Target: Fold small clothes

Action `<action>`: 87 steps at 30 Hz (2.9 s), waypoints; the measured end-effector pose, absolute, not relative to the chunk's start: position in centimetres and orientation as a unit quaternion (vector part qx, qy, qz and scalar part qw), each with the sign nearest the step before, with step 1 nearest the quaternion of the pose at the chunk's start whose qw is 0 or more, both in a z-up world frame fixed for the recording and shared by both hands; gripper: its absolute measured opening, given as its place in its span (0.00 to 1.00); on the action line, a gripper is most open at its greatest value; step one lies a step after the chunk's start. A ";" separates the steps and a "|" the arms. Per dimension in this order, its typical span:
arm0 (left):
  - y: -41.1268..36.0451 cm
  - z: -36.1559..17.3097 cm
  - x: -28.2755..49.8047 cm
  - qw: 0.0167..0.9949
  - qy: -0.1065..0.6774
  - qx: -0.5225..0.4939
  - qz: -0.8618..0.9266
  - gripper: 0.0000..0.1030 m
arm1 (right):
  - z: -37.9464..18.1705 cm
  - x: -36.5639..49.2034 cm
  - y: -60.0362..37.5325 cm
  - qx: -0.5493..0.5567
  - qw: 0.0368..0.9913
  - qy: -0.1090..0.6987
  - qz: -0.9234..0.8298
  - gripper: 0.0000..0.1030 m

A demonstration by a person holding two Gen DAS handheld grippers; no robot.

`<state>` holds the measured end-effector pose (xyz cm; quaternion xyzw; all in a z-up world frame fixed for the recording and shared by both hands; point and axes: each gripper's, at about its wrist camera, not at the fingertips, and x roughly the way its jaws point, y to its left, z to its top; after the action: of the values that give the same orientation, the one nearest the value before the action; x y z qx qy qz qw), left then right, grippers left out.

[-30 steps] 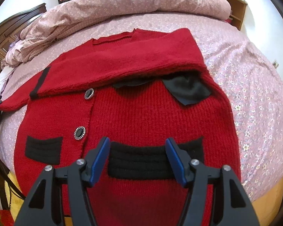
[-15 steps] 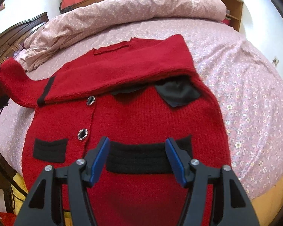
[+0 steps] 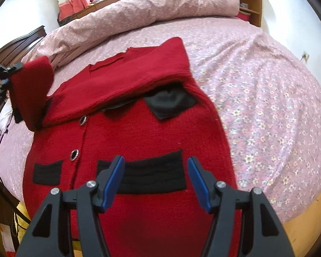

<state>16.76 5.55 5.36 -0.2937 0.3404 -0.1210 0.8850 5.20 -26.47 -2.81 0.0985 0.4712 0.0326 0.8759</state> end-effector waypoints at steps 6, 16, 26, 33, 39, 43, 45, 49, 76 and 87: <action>1.7 1.2 18.3 0.867 0.402 -0.268 -0.121 0.03 | -2.9 5.3 -27.8 0.107 0.875 0.472 0.027 0.63; -1.4 -2.3 17.9 0.839 0.495 -0.197 -0.115 0.05 | -4.2 5.4 -28.9 0.126 0.866 0.483 0.021 0.63; 0.3 -1.5 14.2 0.833 0.515 -0.173 -0.107 0.15 | -2.8 6.4 -26.8 0.106 0.872 0.476 0.039 0.63; 2.0 -0.1 12.1 0.846 0.518 -0.115 -0.048 0.15 | -1.2 7.5 -23.3 0.079 0.879 0.464 0.077 0.63; 4.4 -0.5 11.3 0.846 0.523 -0.105 -0.001 0.15 | -0.1 8.6 -19.7 0.055 0.881 0.457 0.107 0.63; 6.0 -1.0 11.0 0.839 0.531 -0.116 0.018 0.15 | 0.2 9.7 -16.9 0.026 0.879 0.459 0.125 0.63; 6.6 -1.2 10.9 0.837 0.533 -0.119 0.025 0.15 | 0.3 10.2 -15.6 0.013 0.877 0.461 0.134 0.63; 7.8 -1.6 11.0 0.833 0.536 -0.131 0.037 0.15 | 0.6 11.3 -12.6 -0.020 0.874 0.460 0.152 0.63; 11.3 -2.5 10.2 0.826 0.533 -0.170 0.070 0.15 | -1.4 16.0 -2.3 -0.175 0.858 0.448 0.178 0.19; 10.3 -2.4 10.9 0.830 0.530 -0.165 0.060 0.15 | 3.4 18.0 -10.1 -0.067 0.897 0.411 0.149 0.09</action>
<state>10.92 10.33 -2.37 -0.1652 0.5297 0.0602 0.8298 17.98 -10.07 3.36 -0.0674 0.4111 0.1485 0.8969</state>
